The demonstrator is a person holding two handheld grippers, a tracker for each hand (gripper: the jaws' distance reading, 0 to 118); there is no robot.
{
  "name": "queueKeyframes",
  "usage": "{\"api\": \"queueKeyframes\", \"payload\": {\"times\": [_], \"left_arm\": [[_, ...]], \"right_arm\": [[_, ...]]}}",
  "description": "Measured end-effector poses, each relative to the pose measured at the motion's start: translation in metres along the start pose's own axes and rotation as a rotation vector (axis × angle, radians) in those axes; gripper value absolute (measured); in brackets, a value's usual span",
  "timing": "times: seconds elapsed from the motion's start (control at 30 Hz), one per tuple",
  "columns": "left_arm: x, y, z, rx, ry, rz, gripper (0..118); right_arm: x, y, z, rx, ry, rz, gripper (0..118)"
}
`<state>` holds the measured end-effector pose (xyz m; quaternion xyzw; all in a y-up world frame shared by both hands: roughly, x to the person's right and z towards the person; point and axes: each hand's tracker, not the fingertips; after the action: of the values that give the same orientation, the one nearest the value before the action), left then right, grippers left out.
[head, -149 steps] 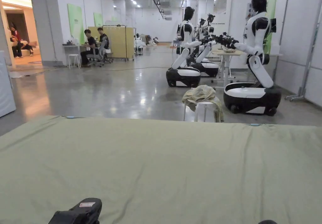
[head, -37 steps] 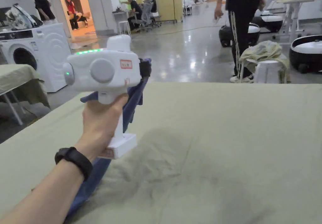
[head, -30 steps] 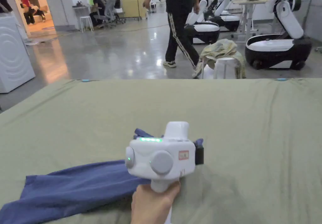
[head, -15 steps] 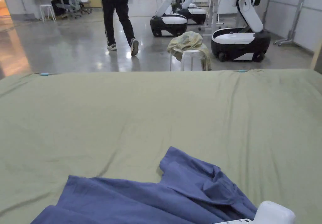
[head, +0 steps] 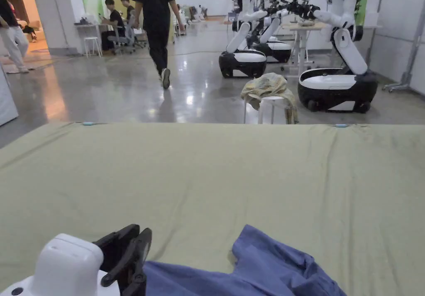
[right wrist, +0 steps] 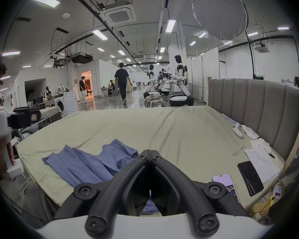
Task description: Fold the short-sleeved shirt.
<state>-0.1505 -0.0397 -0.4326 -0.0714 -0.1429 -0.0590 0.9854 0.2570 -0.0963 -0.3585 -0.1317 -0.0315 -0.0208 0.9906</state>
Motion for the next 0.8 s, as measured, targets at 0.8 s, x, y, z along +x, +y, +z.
{"api": "queueKeyframes", "payload": {"times": [0.8], "left_arm": [[-0.088, -0.025, 0.005, -0.203, 0.033, 0.265, 48]], "right_arm": [[-0.038, 0.0, -0.011, -0.011, 0.086, 0.043, 0]]}}
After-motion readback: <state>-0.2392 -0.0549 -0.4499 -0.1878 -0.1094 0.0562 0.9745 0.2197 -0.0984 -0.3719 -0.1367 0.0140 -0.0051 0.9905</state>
